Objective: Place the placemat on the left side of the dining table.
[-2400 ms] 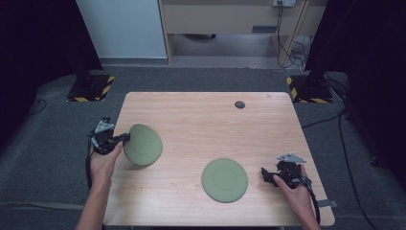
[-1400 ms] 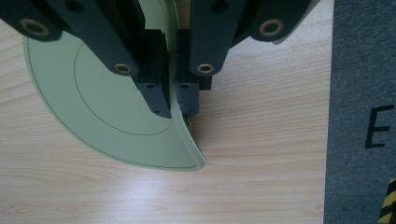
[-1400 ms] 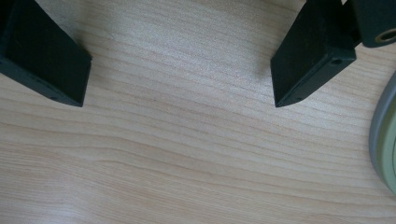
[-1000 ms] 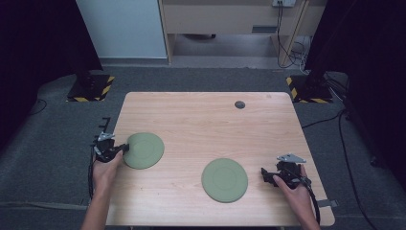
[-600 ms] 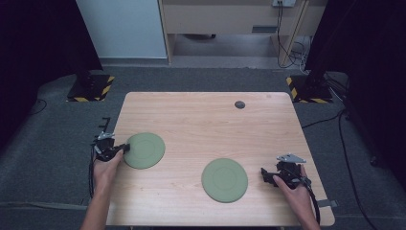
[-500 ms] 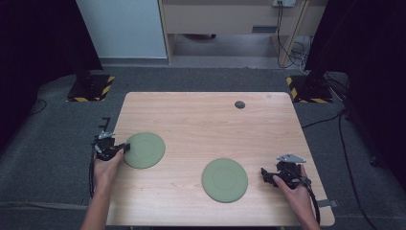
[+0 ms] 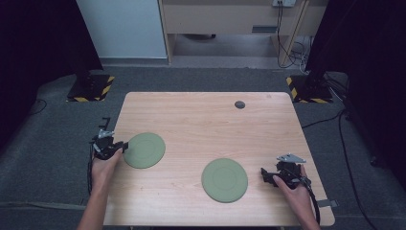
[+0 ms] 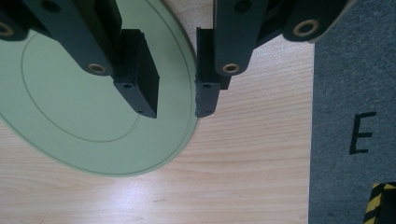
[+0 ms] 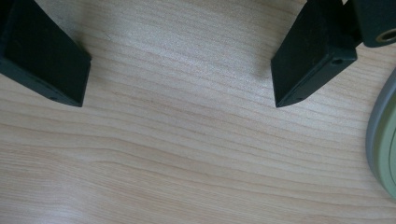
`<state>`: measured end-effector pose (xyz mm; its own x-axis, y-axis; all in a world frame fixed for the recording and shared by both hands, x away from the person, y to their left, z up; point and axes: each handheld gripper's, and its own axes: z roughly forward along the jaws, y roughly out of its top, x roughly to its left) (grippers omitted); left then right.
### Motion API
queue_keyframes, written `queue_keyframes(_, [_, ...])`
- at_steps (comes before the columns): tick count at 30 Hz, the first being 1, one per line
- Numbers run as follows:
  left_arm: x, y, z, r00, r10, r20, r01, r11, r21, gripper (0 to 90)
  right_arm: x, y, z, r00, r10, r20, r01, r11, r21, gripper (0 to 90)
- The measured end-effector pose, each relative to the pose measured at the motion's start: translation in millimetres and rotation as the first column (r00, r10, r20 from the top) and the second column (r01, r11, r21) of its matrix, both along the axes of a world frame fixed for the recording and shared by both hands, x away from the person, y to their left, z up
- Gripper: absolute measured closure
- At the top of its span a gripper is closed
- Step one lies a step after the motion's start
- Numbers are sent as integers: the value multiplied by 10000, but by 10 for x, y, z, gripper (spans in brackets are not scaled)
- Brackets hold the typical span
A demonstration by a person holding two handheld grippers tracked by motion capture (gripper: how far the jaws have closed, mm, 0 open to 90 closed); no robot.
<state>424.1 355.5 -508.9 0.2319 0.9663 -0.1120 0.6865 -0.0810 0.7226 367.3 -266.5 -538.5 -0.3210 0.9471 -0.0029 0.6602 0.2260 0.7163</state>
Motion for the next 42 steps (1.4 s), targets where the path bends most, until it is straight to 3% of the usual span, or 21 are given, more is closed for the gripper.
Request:
queue_keyframes(11, [11,-101,95,9993,-292,224,285,9992,293,640,-1,4,0,10000,11,3,-11,10000,7,48])
queue_keyframes(15, [23,-215,120,9984,-522,236,502,9955,798,456,-1,5,0,10000,12,2,-12,10000,7,48])
queue_keyframes(18, [32,-260,132,9978,-623,244,602,9950,800,328,0,3,-1,10000,35,5,-35,10000,-5,47])
queue_keyframes(27, [49,-507,177,9941,-1053,245,1045,9941,288,96,0,3,-1,10000,33,5,-33,10000,-5,47])
queue_keyframes(36, [-50,-818,240,9821,-1821,489,1815,9832,171,45,-1,3,1,10000,48,-12,-48,10000,-12,47])
queue_keyframes(42, [-134,-1045,265,9682,-2454,491,2449,9694,166,37,-4,5,1,10000,52,-19,-52,10000,-12,48])
